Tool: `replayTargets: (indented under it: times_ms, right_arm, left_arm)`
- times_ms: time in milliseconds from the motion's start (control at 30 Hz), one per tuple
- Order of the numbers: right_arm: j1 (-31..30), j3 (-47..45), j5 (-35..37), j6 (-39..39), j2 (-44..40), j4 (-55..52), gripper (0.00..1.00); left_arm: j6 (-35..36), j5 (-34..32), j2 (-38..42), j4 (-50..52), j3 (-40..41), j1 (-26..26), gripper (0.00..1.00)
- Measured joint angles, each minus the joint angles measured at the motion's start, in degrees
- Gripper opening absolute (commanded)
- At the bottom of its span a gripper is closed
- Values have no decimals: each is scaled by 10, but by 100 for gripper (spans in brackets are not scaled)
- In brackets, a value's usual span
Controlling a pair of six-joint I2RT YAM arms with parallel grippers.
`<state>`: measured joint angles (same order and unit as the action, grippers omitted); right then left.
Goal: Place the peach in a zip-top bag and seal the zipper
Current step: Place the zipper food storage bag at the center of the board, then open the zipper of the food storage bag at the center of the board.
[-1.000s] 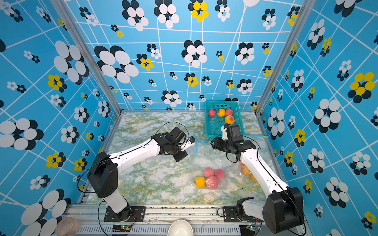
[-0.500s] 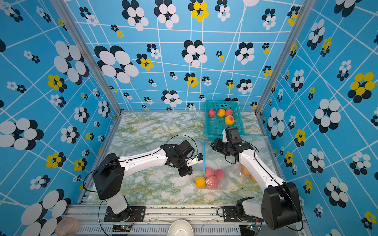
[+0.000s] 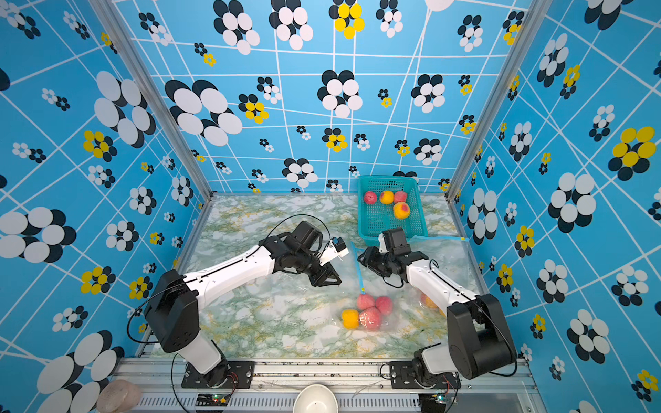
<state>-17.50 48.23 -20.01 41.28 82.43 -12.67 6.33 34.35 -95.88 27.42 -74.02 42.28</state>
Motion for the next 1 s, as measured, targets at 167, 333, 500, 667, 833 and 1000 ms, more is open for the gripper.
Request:
replayTargets:
  times_ms: [167, 333, 500, 667, 833, 1000]
  right_arm:
    - [-7, 0, -1, 7, 30, 25, 51]
    - [-11, 0, -1, 8, 67, 38, 51]
    - [-15, 0, 2, 7, 87, 44, 50]
    - [-19, 0, 3, 5, 88, 49, 43]
    - [-37, 3, 0, 2, 91, 58, 34]
    - [-42, 4, 0, 1, 90, 61, 24]
  left_arm:
    - [-73, -82, -39, -40, -25, -21, 25]
    - [-138, -149, -83, -57, -12, -49, 17]
    - [-163, -175, -85, -60, 40, -55, 12]
    - [-174, -182, -84, -62, 86, -54, 11]
    - [-177, -185, -84, -68, 90, -54, 11]
    - [-177, -186, -85, -70, 90, -54, 11]
